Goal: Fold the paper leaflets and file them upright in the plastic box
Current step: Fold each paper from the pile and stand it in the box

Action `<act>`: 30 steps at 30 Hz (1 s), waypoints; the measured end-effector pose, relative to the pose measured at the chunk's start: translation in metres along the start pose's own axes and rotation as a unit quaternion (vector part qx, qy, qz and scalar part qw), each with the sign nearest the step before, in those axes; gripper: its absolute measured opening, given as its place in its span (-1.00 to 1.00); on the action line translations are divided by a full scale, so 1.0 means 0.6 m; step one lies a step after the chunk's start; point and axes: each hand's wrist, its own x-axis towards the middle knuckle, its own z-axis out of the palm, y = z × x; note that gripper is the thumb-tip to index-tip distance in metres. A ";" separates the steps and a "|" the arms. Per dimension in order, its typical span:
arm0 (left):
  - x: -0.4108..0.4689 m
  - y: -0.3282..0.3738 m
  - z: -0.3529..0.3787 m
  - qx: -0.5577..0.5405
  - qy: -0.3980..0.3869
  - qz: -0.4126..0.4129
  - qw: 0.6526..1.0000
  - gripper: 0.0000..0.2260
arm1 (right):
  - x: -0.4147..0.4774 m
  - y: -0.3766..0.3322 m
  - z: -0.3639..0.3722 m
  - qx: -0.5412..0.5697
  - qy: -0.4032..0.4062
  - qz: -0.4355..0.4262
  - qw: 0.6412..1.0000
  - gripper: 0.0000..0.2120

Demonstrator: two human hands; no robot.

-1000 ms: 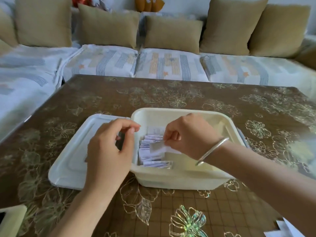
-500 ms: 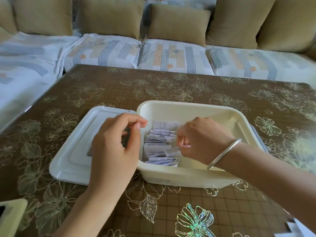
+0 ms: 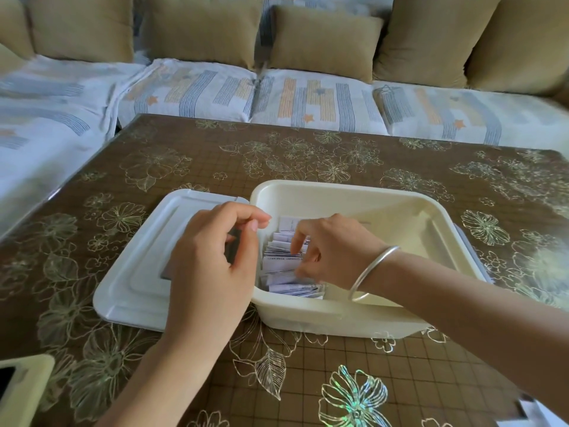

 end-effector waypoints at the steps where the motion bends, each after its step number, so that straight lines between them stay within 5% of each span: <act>1: 0.000 0.000 0.000 0.000 0.000 0.000 1.000 -0.87 | -0.001 0.001 -0.003 0.018 0.003 0.003 1.000 -0.85; 6: 0.000 0.001 0.000 0.003 0.004 0.004 1.000 -0.88 | -0.003 0.018 -0.014 -0.003 0.069 0.054 0.996 -0.85; 11: 0.001 -0.001 0.002 0.001 0.004 0.005 1.000 -0.88 | -0.003 0.018 -0.005 -0.039 -0.088 0.141 0.985 -0.44; 19: 0.001 -0.002 0.000 -0.002 0.000 0.008 1.000 -0.86 | 0.023 0.017 0.030 -0.074 -0.101 0.143 0.982 -0.40; 30: 0.001 0.003 0.000 0.008 0.002 0.009 1.000 -0.87 | 0.015 0.028 0.021 0.230 -0.160 0.228 0.933 -0.54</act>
